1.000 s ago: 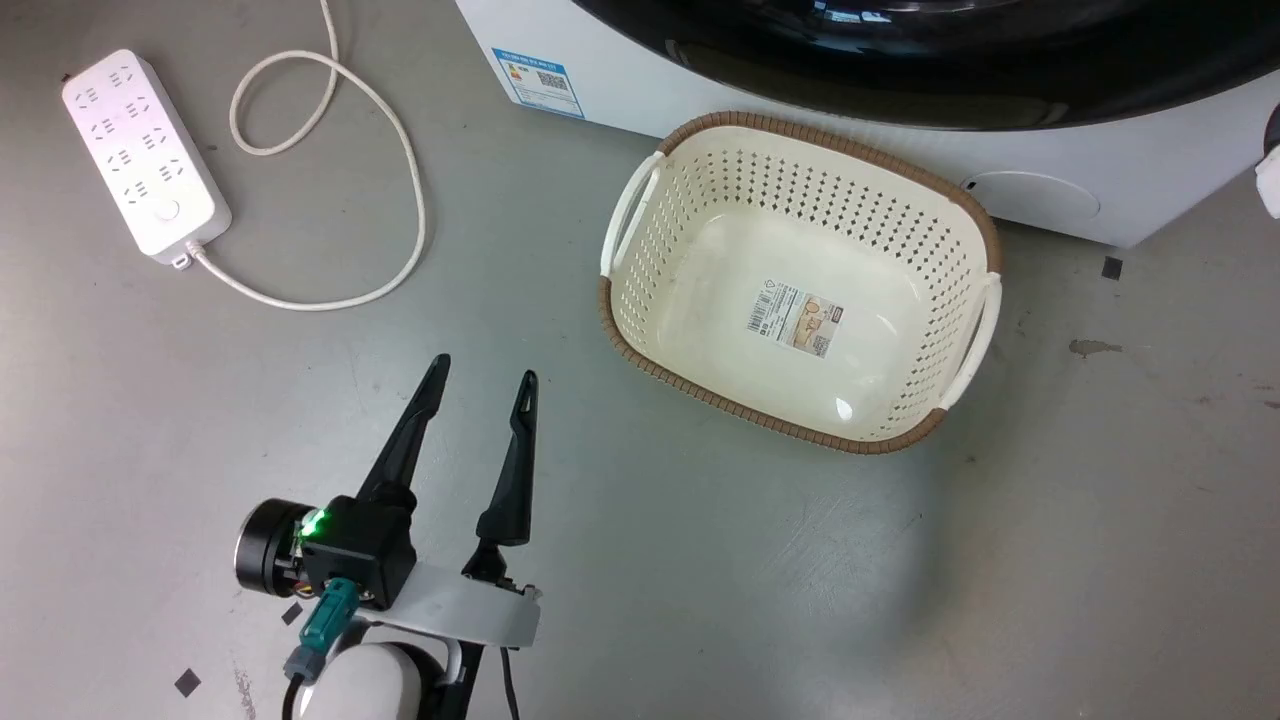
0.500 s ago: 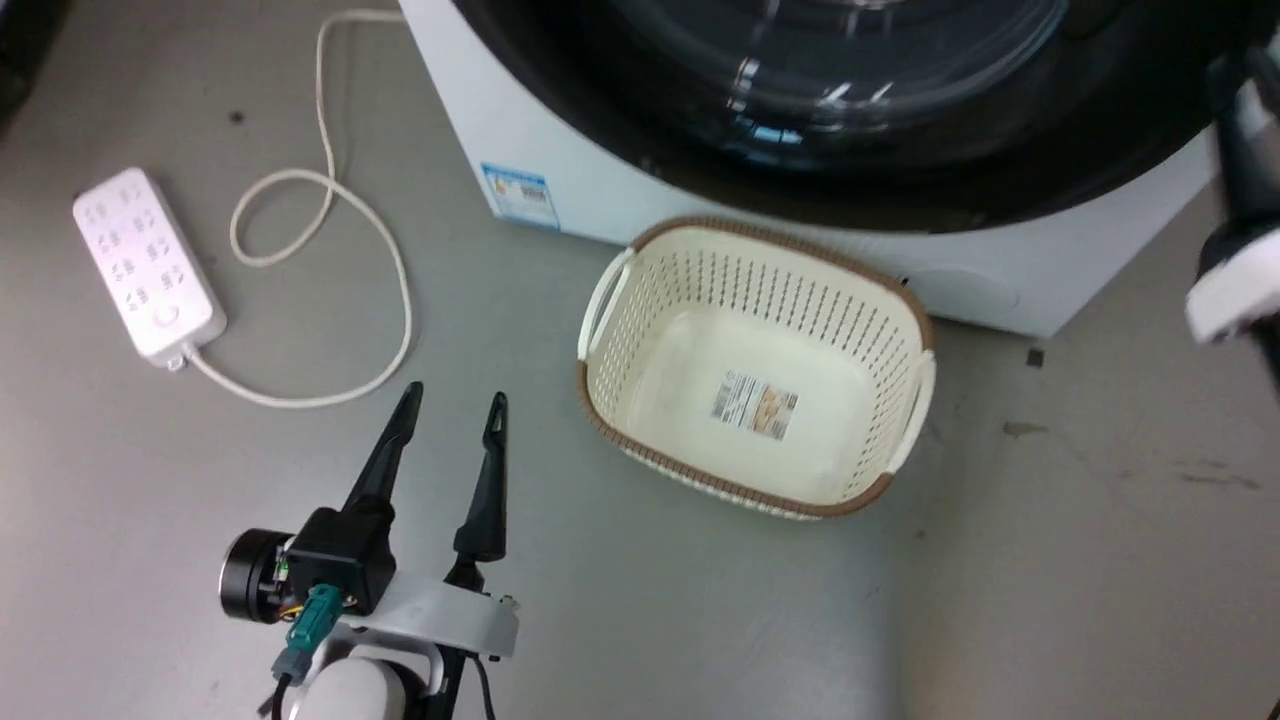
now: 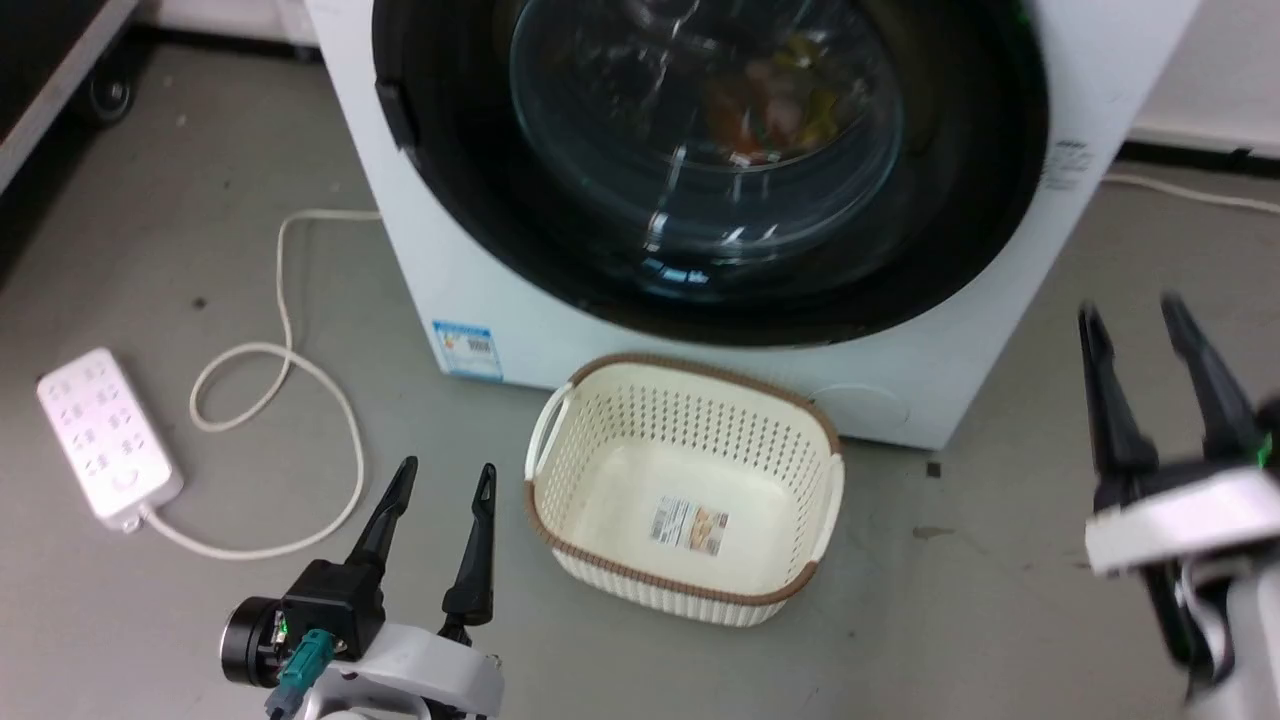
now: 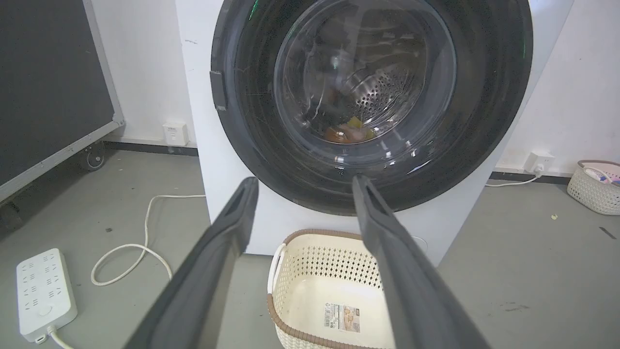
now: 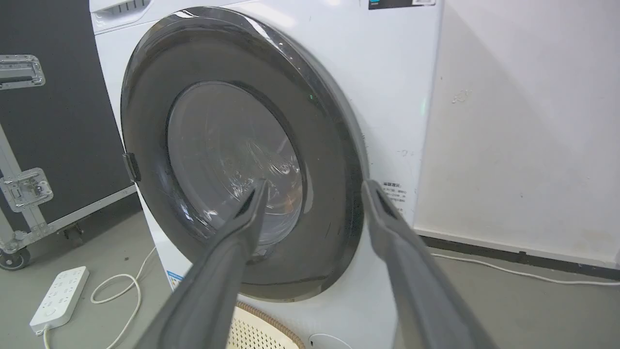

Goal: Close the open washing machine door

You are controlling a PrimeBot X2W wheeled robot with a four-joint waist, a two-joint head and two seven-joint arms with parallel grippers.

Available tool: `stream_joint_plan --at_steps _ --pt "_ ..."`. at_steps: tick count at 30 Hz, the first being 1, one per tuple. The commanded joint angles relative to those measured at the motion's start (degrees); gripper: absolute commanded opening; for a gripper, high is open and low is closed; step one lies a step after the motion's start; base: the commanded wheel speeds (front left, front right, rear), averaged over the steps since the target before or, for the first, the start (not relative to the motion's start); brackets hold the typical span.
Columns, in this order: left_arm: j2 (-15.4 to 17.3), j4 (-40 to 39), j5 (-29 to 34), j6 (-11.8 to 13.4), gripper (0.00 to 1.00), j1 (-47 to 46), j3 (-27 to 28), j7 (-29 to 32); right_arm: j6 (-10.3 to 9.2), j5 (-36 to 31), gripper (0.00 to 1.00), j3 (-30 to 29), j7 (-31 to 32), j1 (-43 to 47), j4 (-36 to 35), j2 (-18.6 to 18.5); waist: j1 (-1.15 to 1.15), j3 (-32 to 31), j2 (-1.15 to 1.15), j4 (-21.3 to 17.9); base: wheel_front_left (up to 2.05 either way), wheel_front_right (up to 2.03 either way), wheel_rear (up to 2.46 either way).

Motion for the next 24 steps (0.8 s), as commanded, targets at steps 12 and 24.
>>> stream_joint_plan --at_steps 12,24 --pt "1.5 1.7 0.5 -0.5 1.00 1.9 -1.8 0.1 -0.04 -5.2 1.00 -3.6 1.5 20.0 -13.1 9.1 0.02 -4.3 0.00 -1.7 0.00 0.00 0.00" --pt "1.8 2.4 1.0 0.0 1.00 2.2 -3.2 0.1 -0.04 -6.3 1.00 -3.0 1.4 25.7 -13.1 10.2 0.02 -4.6 0.00 -1.4 0.00 0.00 0.00"
